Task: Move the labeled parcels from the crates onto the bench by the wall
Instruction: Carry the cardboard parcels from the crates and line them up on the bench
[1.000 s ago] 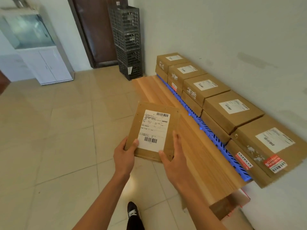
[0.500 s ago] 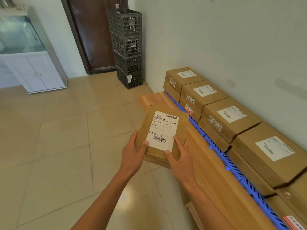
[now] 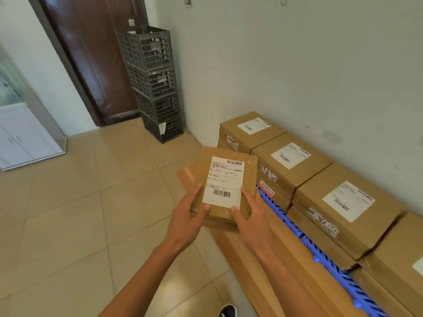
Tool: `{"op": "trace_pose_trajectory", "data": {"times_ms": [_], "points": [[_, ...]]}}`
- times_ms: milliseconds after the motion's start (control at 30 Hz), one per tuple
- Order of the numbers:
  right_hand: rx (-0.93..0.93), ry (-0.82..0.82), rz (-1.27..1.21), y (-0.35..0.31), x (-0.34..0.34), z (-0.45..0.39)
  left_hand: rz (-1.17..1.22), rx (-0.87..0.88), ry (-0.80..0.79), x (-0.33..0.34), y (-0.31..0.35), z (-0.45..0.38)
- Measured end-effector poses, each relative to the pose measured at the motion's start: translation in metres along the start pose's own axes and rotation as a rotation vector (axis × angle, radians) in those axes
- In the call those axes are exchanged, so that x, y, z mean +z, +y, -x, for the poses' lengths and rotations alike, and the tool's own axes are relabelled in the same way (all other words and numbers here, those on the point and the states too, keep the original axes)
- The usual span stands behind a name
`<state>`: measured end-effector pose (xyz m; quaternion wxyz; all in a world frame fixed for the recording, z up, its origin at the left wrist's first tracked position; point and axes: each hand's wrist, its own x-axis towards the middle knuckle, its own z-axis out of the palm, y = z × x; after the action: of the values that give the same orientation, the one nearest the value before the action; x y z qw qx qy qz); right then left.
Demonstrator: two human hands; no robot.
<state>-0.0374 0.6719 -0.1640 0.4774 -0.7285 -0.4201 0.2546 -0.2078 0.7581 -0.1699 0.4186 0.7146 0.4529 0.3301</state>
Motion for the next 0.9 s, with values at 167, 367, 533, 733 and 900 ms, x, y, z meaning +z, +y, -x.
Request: {"op": "trace_pose_trajectory", "data": {"times_ms": [167,367,533,733,900], "points": [[-0.007,-0.053,0.04,-0.012,0.005,-0.079,-0.009,0.006,-0.066,-0.007,0.001,-0.093],[-0.044,-0.057,0.097,-0.012,-0.002,-0.158,-0.008,0.086,-0.161,-0.002,0.013,-0.202],[-0.038,0.118,0.094,-0.014,0.006,-0.235,0.015,0.174,-0.253,0.016,0.018,-0.306],[0.065,0.282,0.125,-0.026,0.022,-0.339,0.071,0.216,-0.443,0.036,0.02,-0.45],[0.178,0.378,0.165,-0.033,0.035,-0.405,0.088,0.191,-0.613,0.059,0.021,-0.545]]}}
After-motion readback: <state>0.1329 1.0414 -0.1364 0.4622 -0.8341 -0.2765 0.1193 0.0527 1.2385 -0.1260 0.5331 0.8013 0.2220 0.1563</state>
